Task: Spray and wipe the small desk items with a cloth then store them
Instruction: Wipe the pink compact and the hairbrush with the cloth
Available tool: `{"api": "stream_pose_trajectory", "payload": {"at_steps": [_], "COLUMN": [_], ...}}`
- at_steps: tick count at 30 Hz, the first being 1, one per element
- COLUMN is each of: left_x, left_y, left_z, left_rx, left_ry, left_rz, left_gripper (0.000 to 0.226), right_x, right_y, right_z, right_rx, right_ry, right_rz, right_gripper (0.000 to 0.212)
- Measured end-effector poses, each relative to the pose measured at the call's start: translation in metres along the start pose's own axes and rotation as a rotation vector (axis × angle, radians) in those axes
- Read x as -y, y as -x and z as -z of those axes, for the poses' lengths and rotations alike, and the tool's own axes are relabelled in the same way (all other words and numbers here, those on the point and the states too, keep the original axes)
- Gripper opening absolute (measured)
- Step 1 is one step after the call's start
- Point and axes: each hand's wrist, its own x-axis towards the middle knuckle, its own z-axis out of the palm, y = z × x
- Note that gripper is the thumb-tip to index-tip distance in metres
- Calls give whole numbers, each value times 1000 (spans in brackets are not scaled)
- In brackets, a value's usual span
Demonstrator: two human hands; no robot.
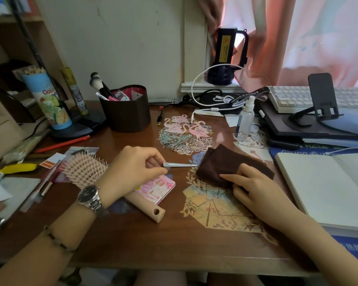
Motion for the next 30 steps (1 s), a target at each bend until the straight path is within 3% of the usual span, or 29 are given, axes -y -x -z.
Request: {"api": "stream_pose_trajectory", "payload": {"at_steps": [15, 18, 30], "left_x": [43, 46, 55], "left_y": [-95, -106, -113], "left_z": [0, -3, -12], "left_rx": [-163, -163, -75], "left_ry": [8, -8, 78], "left_rz": [247, 279, 435], "left_gripper": [21, 13, 34], "right_x": [1, 3, 3], "right_y": [-1, -1, -1], "right_z": [0, -1, -2], "right_rx": [-3, -11, 7], "right_ry": [9, 19, 51], "right_rz": [-1, -7, -25], "right_gripper": [38, 39, 40]}}
